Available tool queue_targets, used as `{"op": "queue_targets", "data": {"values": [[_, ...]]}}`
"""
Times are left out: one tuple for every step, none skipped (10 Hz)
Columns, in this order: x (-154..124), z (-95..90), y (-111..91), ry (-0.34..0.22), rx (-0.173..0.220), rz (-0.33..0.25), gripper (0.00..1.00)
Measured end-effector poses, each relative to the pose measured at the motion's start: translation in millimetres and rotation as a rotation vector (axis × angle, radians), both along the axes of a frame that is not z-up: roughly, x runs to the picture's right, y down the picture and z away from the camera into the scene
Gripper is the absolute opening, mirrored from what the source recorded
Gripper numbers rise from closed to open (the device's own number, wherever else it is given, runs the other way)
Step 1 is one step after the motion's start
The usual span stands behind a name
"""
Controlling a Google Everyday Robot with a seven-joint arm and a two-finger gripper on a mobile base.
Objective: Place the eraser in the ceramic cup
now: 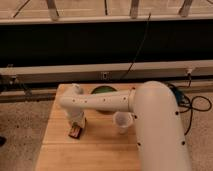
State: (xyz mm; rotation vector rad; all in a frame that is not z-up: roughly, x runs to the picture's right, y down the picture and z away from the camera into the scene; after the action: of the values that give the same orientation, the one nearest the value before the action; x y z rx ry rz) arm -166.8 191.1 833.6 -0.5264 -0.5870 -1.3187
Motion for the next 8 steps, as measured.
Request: {"op": "queue_targets", "data": {"values": [[4,-12.3,-11,-0.015,0.007,0.013,0.0],[5,-25.2,-23,-0.033,0.011,0.025,0.0],[13,-36.6,-35,-0.043,0.014,0.037,0.0],[19,-42.4,-44,-0.051,0.007,0.042,0.0],[24,-46.5,-52,-0.064,0.0,0.048,0.0],[32,-48.7,-61,-0.07,-0.01,0.05,0.0],[38,-48.8,-67,-0.072,-0.014,0.055,0.0],[50,-50.8,-73,-0.069,-0.022,0.061,0.0]]}}
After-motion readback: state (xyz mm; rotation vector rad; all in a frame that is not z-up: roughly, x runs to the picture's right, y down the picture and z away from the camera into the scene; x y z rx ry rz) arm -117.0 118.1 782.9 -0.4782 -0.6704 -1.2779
